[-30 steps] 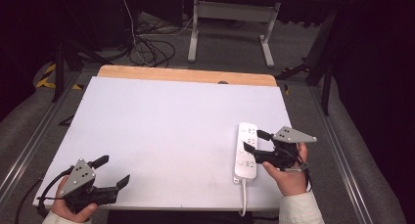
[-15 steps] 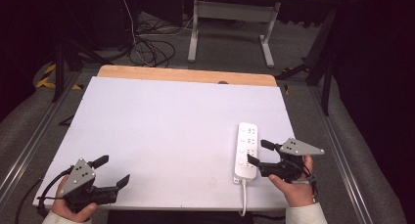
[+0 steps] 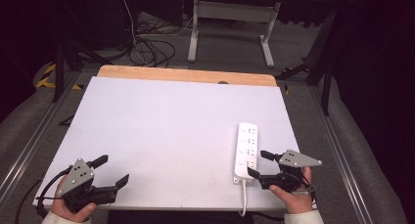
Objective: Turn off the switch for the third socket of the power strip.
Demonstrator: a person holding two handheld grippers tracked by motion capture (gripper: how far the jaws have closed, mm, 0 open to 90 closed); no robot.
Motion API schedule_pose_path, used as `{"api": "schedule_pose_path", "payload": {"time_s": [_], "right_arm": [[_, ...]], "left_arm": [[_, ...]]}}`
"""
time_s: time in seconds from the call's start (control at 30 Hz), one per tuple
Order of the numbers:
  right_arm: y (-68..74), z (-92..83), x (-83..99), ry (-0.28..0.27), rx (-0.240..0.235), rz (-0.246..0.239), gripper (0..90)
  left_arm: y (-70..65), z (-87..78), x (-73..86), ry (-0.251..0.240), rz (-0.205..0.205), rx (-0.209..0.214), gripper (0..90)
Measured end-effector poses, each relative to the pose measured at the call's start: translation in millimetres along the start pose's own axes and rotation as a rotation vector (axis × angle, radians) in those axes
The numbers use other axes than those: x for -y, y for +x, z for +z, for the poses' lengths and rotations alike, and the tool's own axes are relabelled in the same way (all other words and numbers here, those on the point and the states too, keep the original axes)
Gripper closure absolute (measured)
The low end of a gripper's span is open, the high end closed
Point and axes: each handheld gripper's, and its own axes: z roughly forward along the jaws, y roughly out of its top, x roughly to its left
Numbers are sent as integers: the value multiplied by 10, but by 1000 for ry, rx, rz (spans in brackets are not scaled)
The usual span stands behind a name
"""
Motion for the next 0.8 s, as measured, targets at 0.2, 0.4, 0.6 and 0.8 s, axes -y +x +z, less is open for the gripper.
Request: {"api": "schedule_pose_path", "payload": {"time_s": [0.2, 0.4, 0.6, 0.8], "right_arm": [[2, -3, 124, 17, -3, 4, 198], [-12, -21, 248, 45, 2, 10, 177], [-13, -30, 344, 69, 5, 29, 171], [-19, -17, 378, 69, 15, 35, 173]], "left_arm": [[7, -10, 6, -10, 3, -1, 110], [21, -6, 34, -17, 12, 1, 104], [42, -3, 73, -28, -12, 9, 102], [63, 6, 88, -30, -16, 9, 102]]}}
